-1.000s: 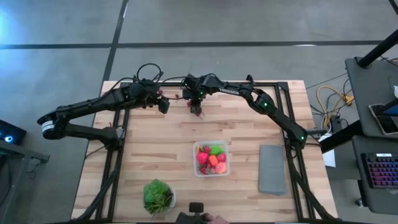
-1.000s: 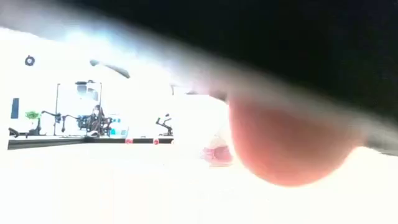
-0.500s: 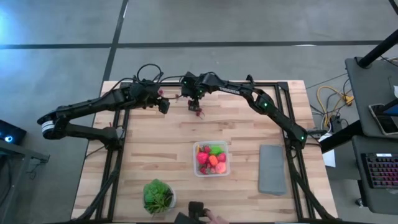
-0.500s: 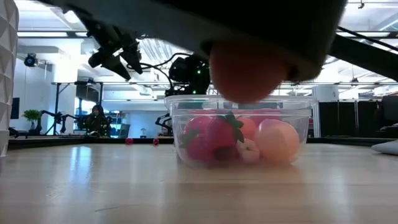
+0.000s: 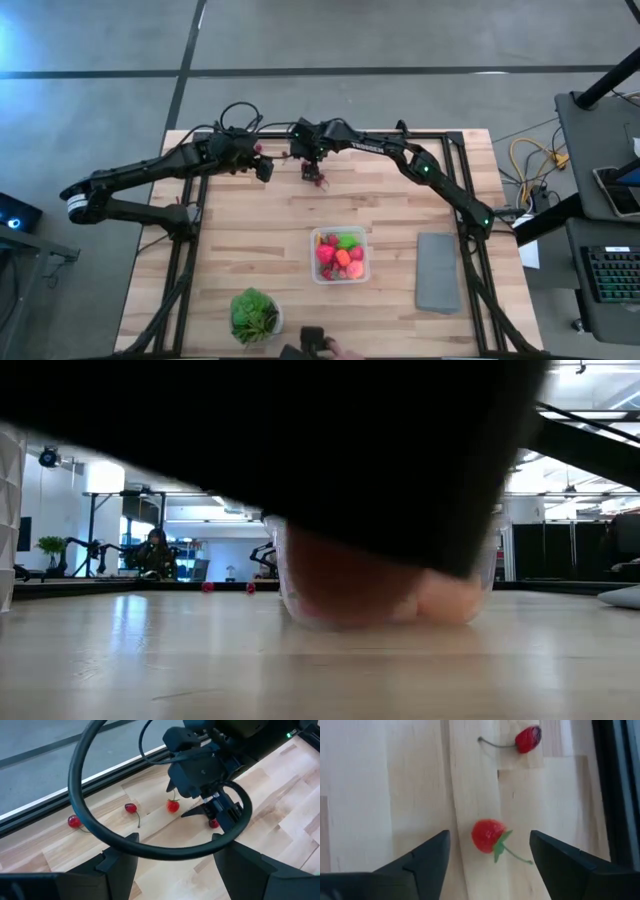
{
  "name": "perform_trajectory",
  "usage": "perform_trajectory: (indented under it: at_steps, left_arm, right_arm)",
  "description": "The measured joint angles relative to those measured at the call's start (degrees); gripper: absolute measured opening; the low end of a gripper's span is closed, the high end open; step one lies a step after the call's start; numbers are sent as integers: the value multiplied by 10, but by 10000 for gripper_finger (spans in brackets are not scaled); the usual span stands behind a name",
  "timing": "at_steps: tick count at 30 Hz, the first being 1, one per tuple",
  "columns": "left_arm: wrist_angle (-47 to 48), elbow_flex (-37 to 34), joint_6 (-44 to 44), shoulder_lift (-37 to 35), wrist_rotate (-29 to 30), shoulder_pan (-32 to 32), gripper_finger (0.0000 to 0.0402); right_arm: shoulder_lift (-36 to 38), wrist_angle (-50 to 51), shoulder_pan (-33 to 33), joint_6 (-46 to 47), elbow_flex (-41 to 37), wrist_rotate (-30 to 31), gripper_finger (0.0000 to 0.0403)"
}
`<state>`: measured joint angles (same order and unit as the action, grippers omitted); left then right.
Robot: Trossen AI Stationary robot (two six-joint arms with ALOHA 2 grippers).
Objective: Pick and placing Produce into tupperware
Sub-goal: Put the red strawberry into the transparent bin
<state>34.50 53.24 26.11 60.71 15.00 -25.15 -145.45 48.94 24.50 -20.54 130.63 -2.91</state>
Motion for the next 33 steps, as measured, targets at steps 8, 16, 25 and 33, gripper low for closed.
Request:
perform_trajectory:
  at_steps: [8, 16, 25, 33]
  left_arm:
    - [0, 0, 0, 0, 0, 0, 235]
    - [0, 0, -10, 0, 0, 0, 235]
    - [0, 0, -10, 0, 0, 0, 235]
    - [0, 0, -10, 0, 0, 0, 235]
  right_arm:
    - [-2, -1, -6, 11, -9, 0, 267]
    - [-2, -1, -8, 30, -10, 6, 258]
    - [-2, -2, -9, 75, -10, 16, 238]
    - [-2, -20, -8, 66, -10, 31, 249]
